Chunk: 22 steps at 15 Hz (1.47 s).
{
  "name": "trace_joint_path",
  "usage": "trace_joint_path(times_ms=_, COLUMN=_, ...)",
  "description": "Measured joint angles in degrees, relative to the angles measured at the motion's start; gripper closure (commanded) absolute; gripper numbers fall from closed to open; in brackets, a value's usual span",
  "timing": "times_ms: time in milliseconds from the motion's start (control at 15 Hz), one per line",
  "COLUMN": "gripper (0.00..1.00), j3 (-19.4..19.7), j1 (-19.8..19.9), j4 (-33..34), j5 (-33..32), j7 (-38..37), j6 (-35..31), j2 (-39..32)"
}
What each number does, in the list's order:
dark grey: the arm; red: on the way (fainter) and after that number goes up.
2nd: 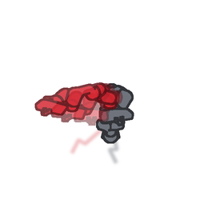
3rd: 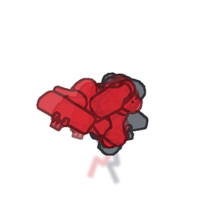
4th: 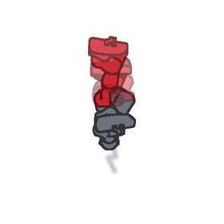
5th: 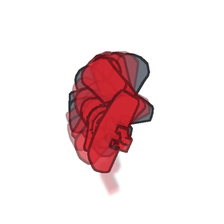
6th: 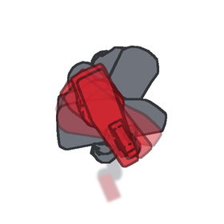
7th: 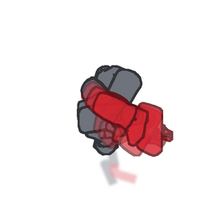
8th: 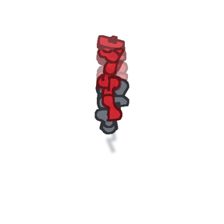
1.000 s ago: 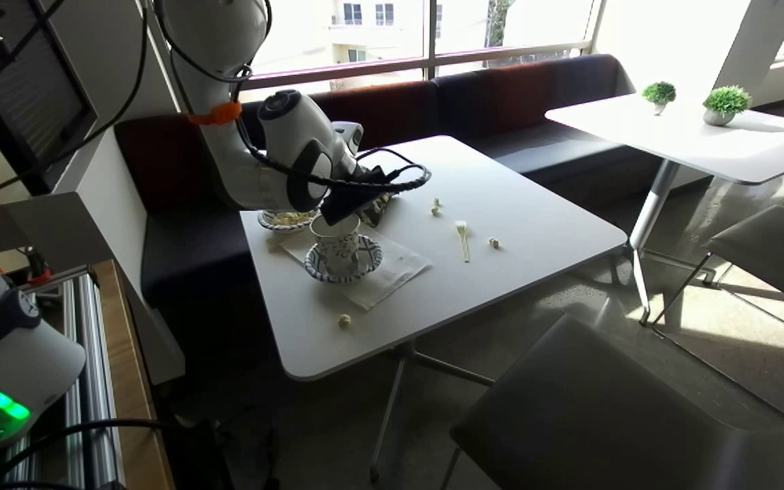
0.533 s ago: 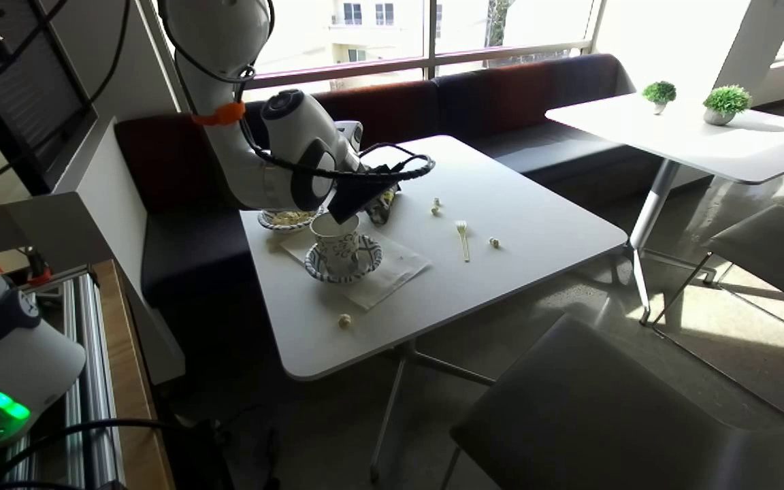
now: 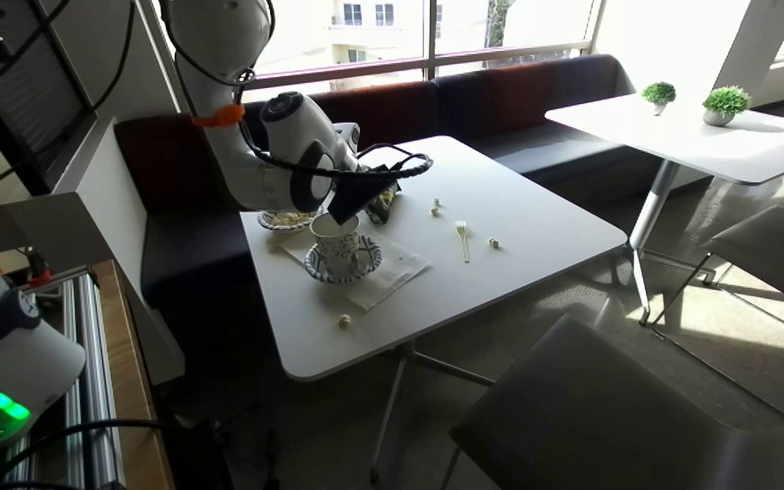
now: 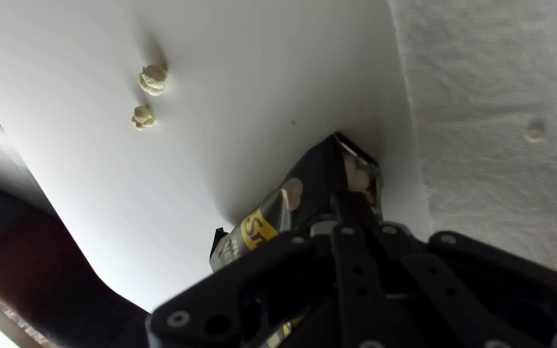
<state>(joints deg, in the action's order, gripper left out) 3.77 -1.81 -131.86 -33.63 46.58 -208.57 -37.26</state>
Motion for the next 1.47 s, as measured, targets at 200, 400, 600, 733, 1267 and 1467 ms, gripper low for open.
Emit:
trace_joint_path(times_ms=200, gripper=0.99, j3=-2.1, j1=0.9, j4=-0.4, j5=0.0, j7=-2.1, j6=0.0, j2=0.4)
trace_joint_path(times_ms=400, gripper=1.00, j3=-8.0, j1=3.8, j4=-2.5, j5=-1.2, j7=-9.7, j6=1.0, j2=3.0)
trace_joint_path(times_ms=600, gripper=1.00, j3=-14.8, j1=7.5, j4=-5.5, j5=-1.5, j7=-18.9, j6=4.7, j2=7.6)
trace_joint_path(times_ms=733, gripper=1.00, j3=-17.8, j1=9.6, j4=-7.2, j5=-1.4, j7=-24.3, j6=7.2, j2=10.8)
trace_joint_path(times_ms=1267, gripper=1.00, j3=-22.1, j1=16.5, j4=-11.9, j5=0.7, j7=-36.9, j6=11.0, j2=21.7)
trace_joint_path(times_ms=1467, gripper=1.00, j3=-18.7, j1=15.4, j4=-12.4, j5=3.8, j7=-36.0, j6=12.2, j2=25.6)
